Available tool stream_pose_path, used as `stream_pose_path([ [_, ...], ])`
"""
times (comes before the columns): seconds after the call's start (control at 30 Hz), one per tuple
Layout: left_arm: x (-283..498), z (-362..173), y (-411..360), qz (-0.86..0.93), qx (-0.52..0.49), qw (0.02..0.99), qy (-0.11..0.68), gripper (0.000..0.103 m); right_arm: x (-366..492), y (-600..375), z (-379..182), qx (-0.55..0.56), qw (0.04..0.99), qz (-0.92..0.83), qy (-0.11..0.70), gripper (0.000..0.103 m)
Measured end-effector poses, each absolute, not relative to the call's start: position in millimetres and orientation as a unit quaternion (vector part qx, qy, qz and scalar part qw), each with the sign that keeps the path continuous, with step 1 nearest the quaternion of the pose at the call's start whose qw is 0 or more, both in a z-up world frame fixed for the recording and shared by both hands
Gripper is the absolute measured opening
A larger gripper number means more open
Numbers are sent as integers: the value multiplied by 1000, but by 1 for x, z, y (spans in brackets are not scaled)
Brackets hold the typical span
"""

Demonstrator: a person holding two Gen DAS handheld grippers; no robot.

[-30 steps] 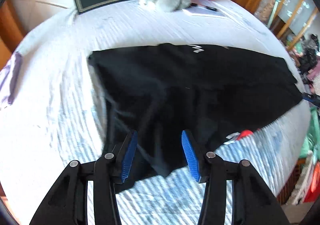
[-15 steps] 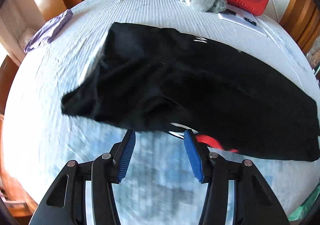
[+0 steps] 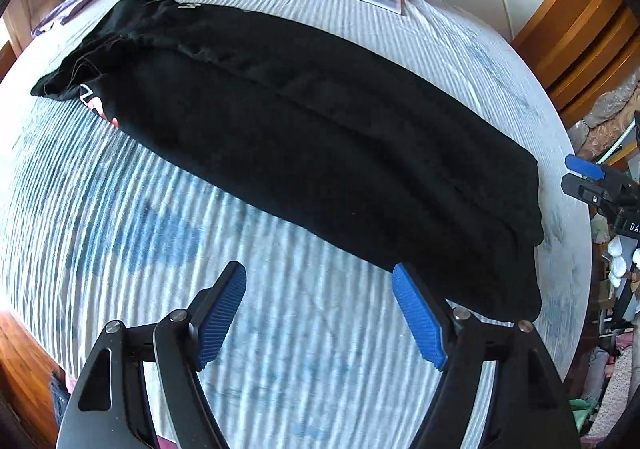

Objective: Fold clothes

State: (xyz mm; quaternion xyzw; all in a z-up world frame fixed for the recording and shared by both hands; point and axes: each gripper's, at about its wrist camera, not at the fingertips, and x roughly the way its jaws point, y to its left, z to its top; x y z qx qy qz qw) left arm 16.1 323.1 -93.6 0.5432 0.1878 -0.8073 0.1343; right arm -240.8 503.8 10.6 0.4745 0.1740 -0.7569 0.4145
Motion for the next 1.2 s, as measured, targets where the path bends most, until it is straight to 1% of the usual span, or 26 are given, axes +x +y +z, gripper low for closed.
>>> stream_pose_path([
  [0.17, -1, -94, 387, -801, 534, 175, 206, 77, -263, 504, -1, 453, 493, -708, 226, 90],
  [0.33, -8, -95, 447, -764, 506, 278, 287, 79, -285, 507, -13, 417, 580, -642, 279, 90],
  [0.5, -29, -87, 498, -749, 478, 341, 308, 79, -288, 507, -19, 393, 633, -596, 298, 90],
  [0.63, -43, -88, 526, -733, 463, 382, 319, 79, -286, 508, -26, 369, 661, -570, 318, 90],
  [0.77, -53, -101, 539, -710, 458, 432, 315, 79, -286, 510, -32, 345, 682, -555, 329, 89],
  [0.9, -69, -106, 548, -696, 452, 464, 310, 83, -284, 507, -40, 327, 693, -548, 335, 89],
  [0.93, -72, -106, 550, -694, 449, 470, 310, 85, -284, 507, -43, 322, 696, -547, 337, 89],
  [1.2, -96, -100, 567, -697, 429, 488, 302, 88, -283, 502, -53, 301, 706, -545, 337, 90],
])
